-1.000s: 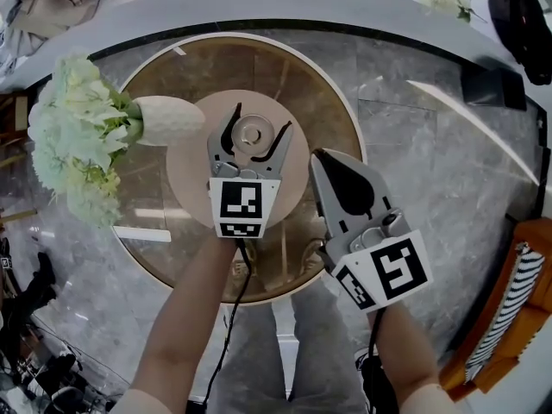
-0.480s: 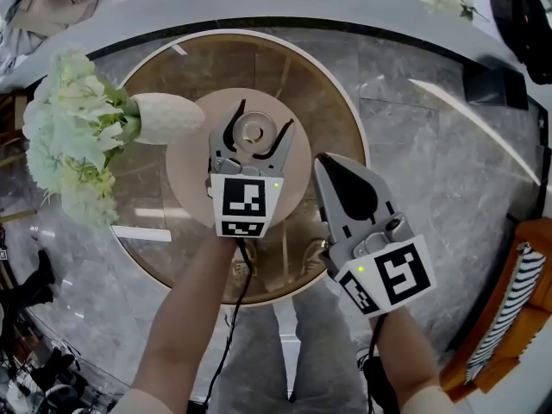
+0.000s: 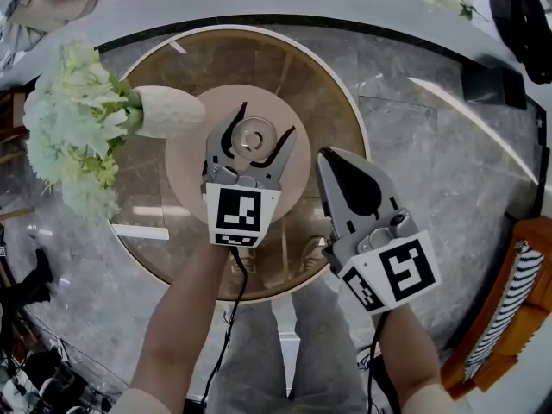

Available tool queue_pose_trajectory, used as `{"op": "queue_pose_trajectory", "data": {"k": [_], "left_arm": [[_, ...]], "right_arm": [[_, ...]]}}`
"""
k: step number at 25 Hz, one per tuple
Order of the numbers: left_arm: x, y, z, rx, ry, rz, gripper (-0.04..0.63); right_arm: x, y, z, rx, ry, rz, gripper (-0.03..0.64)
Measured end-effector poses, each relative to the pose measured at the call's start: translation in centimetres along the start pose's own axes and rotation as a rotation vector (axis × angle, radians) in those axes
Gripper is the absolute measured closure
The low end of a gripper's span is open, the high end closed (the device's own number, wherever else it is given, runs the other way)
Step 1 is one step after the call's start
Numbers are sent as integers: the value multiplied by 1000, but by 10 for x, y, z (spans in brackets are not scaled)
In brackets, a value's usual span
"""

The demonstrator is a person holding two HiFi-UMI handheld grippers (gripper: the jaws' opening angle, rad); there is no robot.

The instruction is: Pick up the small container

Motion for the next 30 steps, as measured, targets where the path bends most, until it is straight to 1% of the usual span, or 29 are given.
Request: {"op": "queue_pose_trajectory", "data": {"k": [3,6,8,12,16,20,25,30], "left_arm": [[-9,5,-11,9,-7,31,259],[-26,9,-26,-21,-15,57,259],[-40,13,-38,-34,-26,68,259],[-74,24,-70,-22,-28,79,259],[-113,33,-112,-29,-20,83,259],[-151,42,-162,-27,3,70,258],[-196,48,-227,10,45,53,258],[-244,52,-290,39,99,66,258]], "right_arm": [[-3,-5,-7,0,3,4,612],[-12,-12,-21,-4,9,1,612],[-21,-17,-34,-14,17,-2,612],[-43,-28,-71,-34,40,-3,612],[-70,-43,-116,-58,73,-7,612],[-102,-60,-163,-81,107,-15,612],[-140,-84,-215,-101,150,-24,612],[-181,-113,-265,-138,187,-31,612]]}}
Point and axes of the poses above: the fingertips, and each gripper's own axes: x forward along the fingers, y to its right, z out of its underside, the point moved 10 cm from there along -x, backward along the fingers, and after that the axes turned 9 degrees about z, right-handed, at the moved point
